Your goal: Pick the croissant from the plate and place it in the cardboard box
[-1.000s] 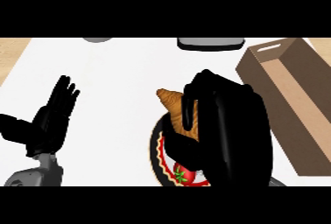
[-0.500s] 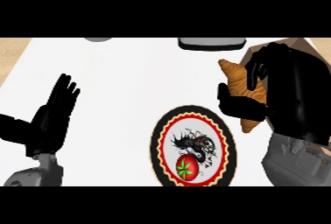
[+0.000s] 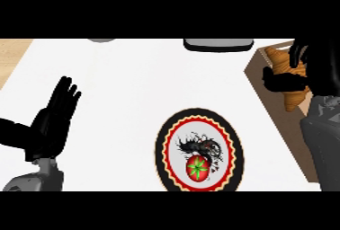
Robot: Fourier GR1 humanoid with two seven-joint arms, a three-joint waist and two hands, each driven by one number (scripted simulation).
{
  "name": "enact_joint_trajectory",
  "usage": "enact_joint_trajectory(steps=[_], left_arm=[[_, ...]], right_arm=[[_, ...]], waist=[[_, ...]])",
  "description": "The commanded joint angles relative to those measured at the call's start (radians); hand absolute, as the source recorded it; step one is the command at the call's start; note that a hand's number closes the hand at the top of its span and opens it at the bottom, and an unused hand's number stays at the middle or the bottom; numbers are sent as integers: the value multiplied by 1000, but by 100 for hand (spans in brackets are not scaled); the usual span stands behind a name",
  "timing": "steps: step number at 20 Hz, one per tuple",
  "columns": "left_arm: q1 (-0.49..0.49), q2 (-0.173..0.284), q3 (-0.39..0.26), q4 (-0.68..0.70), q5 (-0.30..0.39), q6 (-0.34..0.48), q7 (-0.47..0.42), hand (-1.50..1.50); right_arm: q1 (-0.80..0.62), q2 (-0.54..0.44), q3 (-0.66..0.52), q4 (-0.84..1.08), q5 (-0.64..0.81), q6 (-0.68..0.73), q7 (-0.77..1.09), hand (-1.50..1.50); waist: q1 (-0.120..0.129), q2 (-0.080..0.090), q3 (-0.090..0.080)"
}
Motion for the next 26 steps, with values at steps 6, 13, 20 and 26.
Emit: enact_joint_trajectory(steps=[6,13,20,26], left_arm=[[6,2,-10,-30,-1,-3,25,0],[-36,-7,8,4,5,16,28,0],[-24,6,13,42,1,-9,-15,0],[6,-13,4,32,-12,5,-42,0]], right_arm=[[118,-136,-11,291,12,100,-162,150],[34,-101,-132,551,-76,-20,-301,-150],[14,-57,-221,433,-150,-334,-477,-150],[-24,28,-346,355,-383,-301,-462,-150]], waist=[[0,3,0],[6,3,1],[3,1,2],[-11,-6,0]])
